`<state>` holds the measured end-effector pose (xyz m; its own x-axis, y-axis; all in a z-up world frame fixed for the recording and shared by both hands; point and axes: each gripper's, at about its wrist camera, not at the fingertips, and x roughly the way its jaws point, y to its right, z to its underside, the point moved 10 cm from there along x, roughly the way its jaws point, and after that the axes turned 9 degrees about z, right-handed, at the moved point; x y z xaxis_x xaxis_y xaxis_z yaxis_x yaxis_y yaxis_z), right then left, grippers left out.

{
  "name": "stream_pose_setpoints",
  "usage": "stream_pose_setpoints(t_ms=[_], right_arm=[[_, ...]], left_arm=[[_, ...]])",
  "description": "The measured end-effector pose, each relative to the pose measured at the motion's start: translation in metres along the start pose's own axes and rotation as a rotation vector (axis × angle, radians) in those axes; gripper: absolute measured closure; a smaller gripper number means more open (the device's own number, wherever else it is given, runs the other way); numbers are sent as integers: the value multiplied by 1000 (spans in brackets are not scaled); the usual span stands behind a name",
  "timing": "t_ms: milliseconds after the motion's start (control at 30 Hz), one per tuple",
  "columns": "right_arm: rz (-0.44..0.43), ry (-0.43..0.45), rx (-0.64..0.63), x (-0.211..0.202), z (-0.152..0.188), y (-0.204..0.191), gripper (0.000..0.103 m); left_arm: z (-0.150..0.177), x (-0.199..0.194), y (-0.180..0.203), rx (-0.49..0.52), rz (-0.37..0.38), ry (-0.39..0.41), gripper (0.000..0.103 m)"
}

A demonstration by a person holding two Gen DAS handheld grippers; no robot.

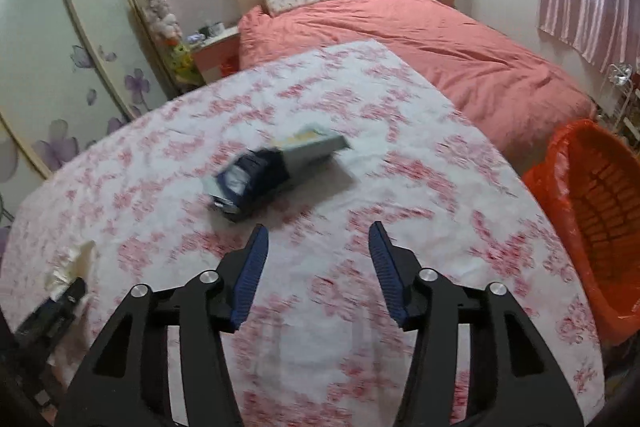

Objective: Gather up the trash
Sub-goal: 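Grasp the blue-and-yellow snack bag with the right gripper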

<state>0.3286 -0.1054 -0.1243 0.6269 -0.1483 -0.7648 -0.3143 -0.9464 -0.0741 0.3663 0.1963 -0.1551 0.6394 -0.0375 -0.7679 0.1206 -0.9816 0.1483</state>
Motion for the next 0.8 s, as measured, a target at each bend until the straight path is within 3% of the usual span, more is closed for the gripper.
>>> stream_pose_setpoints(t_ms=[167,300,467,600,667,800], right_arm=[[-30,-34,-2,15,-11,-37,48],[56,-62,-13,37,-15,-48,49],[102,-85,3,42,-12,-27,53],[161,-91,21,37,-3,16,54],[147,-83,57,32,-3,34,54],[87,-53,79,24,-11,30,52]], left_arm=[[0,0,0,2,-3,-1,55],[0,1,0,8,-9,-4,55],[0,1,1,8,-8,-4,55],[0,1,2,9,-9,-5,54],[0,1,0,10,-10,-5,54],[0,2,1,13,-12,-6,53]])
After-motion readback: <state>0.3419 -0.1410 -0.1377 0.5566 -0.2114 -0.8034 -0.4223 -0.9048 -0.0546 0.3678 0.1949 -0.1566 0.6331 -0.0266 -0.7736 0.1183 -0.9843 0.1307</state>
